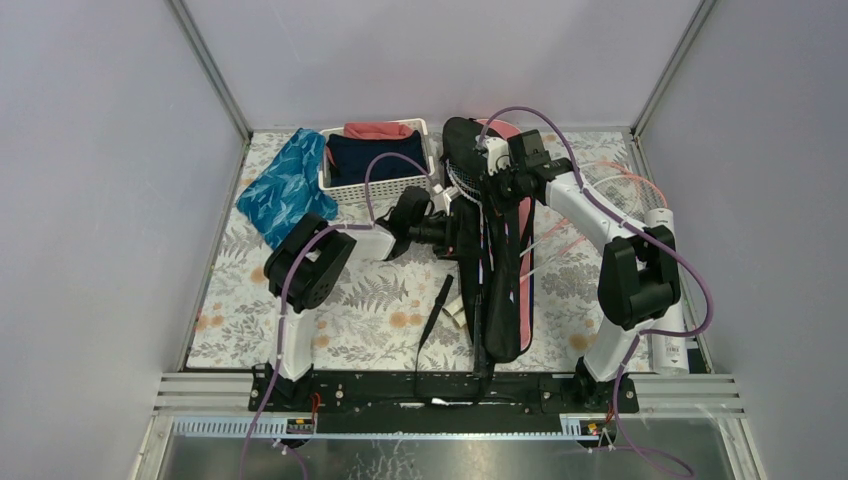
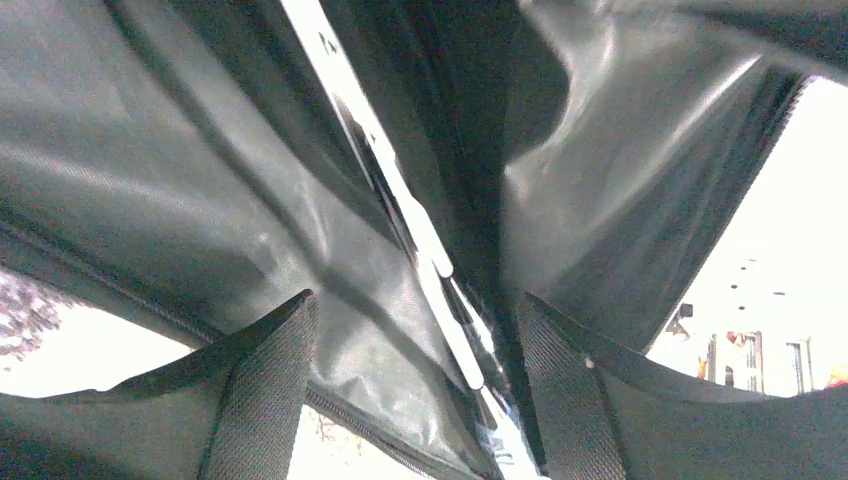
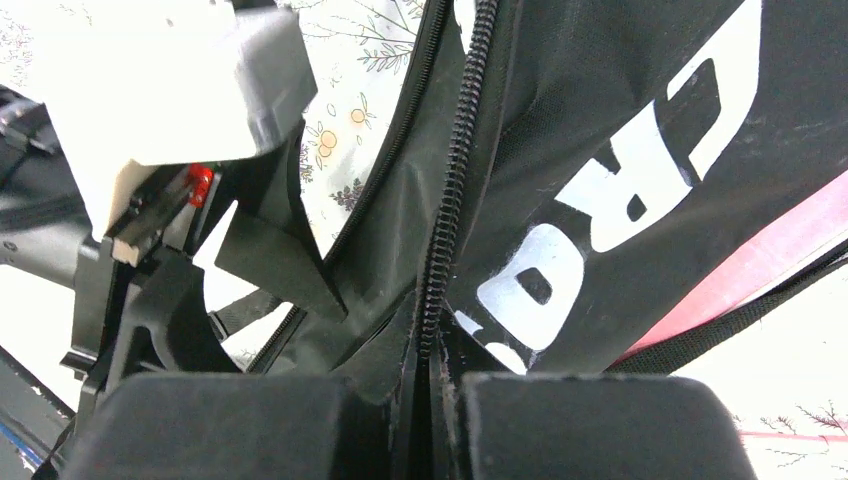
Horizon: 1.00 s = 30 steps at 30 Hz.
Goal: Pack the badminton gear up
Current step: Place the racket in the racket bag.
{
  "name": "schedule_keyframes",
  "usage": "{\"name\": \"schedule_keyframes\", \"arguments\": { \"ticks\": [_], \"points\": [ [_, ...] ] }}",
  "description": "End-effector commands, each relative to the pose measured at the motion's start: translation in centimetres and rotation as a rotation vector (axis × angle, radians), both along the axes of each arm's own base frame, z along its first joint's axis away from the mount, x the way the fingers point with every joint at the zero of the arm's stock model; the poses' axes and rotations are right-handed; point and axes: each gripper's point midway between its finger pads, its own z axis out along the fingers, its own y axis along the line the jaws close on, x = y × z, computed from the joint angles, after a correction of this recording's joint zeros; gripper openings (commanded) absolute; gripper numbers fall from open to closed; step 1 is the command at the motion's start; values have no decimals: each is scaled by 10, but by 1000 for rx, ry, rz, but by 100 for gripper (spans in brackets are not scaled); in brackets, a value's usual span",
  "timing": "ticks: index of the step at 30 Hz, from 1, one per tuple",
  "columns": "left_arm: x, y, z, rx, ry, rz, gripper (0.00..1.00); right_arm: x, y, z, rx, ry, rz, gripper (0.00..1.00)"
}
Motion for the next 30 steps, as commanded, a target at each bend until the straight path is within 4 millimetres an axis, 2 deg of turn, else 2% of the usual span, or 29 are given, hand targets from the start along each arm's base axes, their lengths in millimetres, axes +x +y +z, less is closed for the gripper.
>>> {"name": "schedule_keyframes", "arguments": {
  "ticks": [1, 5, 8, 14, 22, 25, 30],
  "points": [
    [-18, -5, 12, -53, -81, -67, 78, 15, 8, 25, 44, -73, 18, 0],
    [-28, -9, 11, -63, -70, -78, 75, 15, 8, 24, 44, -68, 14, 0],
    [-31, -13, 10, -73, -61, -84, 67, 15, 8, 24, 46, -67, 14, 0],
    [-29, -24, 14, -107, -32, -86, 43, 10, 10, 24, 62, -54, 19, 0],
    [-16, -33, 24, -124, -36, -80, 16, -2, 18, 26, 125, -22, 36, 0],
    [-10, -36, 28, -118, -35, -66, 2, -5, 20, 27, 141, -16, 43, 0],
    [8, -41, 46, -112, -57, -7, 0, -11, 20, 26, 154, -10, 36, 0]
  ]
}}
